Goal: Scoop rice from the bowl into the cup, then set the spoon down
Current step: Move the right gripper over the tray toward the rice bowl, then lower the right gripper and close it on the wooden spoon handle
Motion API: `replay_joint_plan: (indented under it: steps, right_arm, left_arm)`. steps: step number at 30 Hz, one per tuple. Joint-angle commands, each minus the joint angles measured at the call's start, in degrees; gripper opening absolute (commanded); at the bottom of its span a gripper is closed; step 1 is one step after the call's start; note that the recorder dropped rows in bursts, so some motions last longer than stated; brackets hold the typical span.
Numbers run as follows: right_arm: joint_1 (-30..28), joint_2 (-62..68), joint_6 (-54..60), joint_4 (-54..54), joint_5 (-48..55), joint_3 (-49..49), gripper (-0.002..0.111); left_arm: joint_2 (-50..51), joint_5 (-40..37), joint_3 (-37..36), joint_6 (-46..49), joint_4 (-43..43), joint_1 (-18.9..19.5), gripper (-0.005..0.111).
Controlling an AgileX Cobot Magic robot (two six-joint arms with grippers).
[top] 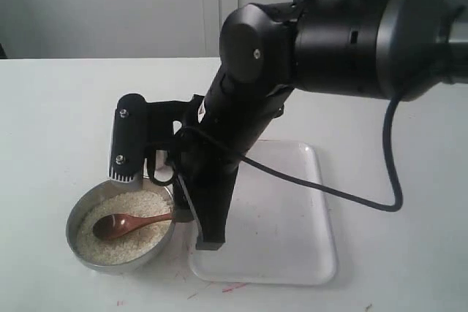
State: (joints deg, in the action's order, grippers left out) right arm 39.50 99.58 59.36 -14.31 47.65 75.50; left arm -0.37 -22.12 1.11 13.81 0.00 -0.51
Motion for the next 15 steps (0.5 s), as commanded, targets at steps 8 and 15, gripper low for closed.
replay_joint_plan:
  steps: [8, 15]
  right_arm:
    - [0.09, 3.30, -0.12, 0.04, -0.57, 0.45, 0.052]
    - [0.09, 5.09, -1.35, 1.62, -3.16, 0.45, 0.052]
  left_arm:
    - [0.37, -2.77, -0.53, -0.33, -0.32, -0.22, 0.014]
    - [0.37, -2.77, -0.53, -0.33, -0.32, -0.22, 0.014]
